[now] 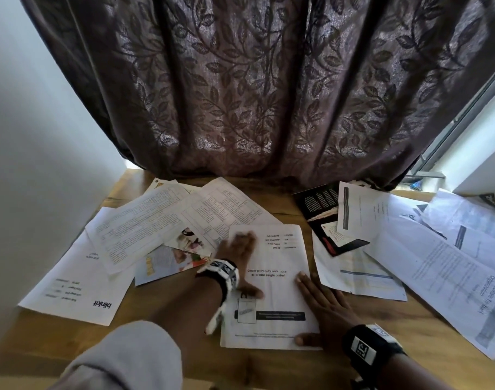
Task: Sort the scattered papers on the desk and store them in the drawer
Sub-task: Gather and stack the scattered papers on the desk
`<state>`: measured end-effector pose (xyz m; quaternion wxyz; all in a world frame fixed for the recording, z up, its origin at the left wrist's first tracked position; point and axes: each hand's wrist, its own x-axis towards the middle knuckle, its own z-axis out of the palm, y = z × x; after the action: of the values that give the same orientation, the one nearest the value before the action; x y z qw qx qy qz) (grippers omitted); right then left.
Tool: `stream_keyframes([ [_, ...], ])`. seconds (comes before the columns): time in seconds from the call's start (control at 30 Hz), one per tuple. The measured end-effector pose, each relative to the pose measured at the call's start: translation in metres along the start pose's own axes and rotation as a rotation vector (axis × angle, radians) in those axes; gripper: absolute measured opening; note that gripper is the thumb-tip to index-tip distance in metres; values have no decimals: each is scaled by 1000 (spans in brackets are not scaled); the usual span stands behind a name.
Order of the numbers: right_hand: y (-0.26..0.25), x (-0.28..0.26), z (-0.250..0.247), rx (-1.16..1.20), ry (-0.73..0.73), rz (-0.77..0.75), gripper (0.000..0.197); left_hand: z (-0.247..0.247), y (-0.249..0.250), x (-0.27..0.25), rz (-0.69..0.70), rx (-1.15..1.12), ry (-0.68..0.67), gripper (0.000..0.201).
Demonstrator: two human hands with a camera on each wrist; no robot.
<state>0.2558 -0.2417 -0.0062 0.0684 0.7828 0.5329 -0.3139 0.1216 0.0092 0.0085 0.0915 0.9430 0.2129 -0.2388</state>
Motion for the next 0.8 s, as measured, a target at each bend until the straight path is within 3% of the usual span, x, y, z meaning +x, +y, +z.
stream_keyframes([
  [0.17,-1,0,-1,-2,-5,-7,131,2,-58,-20,-134,-108,102,144],
  [0.27,-2,-2,-1,-22,0,1,130,19,-75,-35,-180,-214,227,115],
  [0.5,-9,-3,-12,7,33,17,115,34,-120,-85,-378,-368,520,75],
  [0.7,-52,-8,-35,140,275,-4,99,26,-193,-102,-558,-131,300,90],
  [0.8,-78,2,-38,242,331,-32,94,26,-211,-97,-609,-145,180,90],
])
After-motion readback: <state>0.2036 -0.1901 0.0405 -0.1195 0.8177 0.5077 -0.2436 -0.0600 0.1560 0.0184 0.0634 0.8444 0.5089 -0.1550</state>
